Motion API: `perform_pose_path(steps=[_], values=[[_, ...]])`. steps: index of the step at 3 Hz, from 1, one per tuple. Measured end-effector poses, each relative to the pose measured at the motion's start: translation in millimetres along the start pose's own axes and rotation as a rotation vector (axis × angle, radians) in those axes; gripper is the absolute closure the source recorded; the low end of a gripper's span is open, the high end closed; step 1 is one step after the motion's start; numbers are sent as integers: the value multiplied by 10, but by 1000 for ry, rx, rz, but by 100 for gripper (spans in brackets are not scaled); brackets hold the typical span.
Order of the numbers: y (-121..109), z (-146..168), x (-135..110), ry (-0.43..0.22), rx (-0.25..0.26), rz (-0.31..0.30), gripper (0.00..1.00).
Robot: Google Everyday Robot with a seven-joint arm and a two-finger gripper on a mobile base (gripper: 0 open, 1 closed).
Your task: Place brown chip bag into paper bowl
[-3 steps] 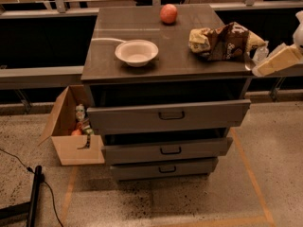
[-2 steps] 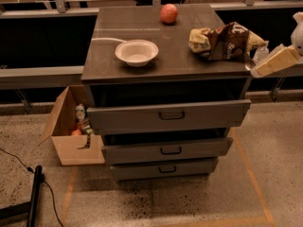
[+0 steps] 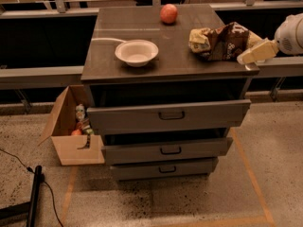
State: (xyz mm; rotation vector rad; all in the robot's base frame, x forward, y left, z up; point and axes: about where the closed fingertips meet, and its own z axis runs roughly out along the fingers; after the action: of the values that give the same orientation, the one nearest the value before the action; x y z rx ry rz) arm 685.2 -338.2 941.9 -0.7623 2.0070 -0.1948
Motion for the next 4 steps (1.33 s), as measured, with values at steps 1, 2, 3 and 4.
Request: perform_pose_path(steps=[1,2,3,4], values=[[-144,376,-28,-39,22,67,0],[-259,661,-12,-49,33,119,0],[-295,918,60,-55,20,148,0],[-348,1140,174,-59,13,164,18]])
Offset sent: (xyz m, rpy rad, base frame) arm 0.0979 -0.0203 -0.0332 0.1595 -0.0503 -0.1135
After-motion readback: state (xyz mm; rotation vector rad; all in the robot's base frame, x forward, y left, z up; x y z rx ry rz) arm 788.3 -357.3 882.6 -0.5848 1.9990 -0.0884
